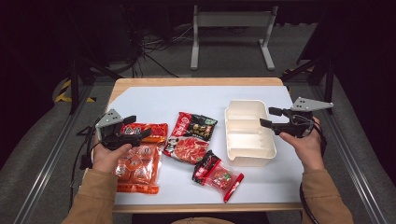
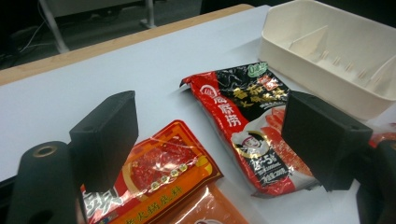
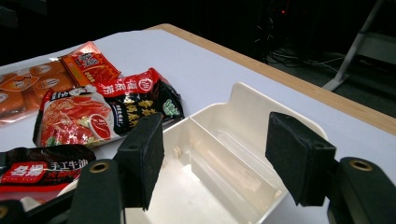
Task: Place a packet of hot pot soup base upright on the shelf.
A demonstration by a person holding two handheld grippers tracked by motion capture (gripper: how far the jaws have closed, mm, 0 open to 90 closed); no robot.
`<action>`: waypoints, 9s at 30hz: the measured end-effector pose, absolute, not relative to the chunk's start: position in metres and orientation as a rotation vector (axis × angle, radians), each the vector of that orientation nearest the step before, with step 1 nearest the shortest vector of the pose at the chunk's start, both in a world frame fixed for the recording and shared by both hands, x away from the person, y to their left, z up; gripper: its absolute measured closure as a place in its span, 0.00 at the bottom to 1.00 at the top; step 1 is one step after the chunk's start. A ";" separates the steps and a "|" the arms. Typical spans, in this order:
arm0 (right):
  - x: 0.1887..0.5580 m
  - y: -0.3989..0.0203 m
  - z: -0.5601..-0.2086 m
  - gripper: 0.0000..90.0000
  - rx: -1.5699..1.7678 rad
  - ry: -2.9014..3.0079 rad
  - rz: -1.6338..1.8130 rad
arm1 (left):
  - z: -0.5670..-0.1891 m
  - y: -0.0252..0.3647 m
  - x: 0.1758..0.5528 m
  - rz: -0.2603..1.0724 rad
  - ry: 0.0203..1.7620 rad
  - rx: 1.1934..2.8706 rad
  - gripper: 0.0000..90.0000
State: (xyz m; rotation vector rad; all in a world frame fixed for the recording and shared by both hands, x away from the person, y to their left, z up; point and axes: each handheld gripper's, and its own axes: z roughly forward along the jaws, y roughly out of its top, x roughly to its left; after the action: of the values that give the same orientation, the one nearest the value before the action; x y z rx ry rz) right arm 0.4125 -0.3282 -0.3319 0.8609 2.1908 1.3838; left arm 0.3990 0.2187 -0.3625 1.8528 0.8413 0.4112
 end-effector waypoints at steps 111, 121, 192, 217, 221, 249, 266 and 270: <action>0.410 -0.334 -0.339 0.41 0.906 2.201 1.347 | -0.411 0.098 0.524 0.074 1.127 2.101 0.97; 0.408 -0.335 -0.336 0.41 0.907 2.189 1.352 | -0.385 0.109 0.510 0.130 1.090 2.024 0.97; 0.408 -0.224 -0.311 0.39 0.702 2.311 1.705 | -0.308 0.138 0.384 0.405 0.674 1.690 0.98; 0.421 -0.184 -0.322 0.59 0.671 2.397 1.771 | -0.308 0.126 0.378 0.356 0.624 1.687 0.98; 0.421 -0.183 -0.319 0.80 0.641 2.414 1.771 | -0.308 0.127 0.378 0.352 0.620 1.680 0.98; 0.421 -0.184 -0.288 0.89 0.590 2.375 1.755 | -0.307 0.136 0.380 0.344 0.639 1.699 0.78; 0.432 -0.209 -0.255 0.88 0.595 2.309 1.656 | -0.308 0.154 0.379 0.366 0.691 1.748 0.57; 0.436 -0.217 -0.247 0.88 0.598 2.294 1.633 | -0.310 0.158 0.380 0.372 0.703 1.769 0.54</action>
State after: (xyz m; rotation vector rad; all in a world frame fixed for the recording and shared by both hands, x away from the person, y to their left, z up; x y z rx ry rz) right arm 0.4358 -0.2173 -0.2472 0.5977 2.2939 1.6328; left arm 0.3802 0.1578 -0.3104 1.7688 0.7035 0.3719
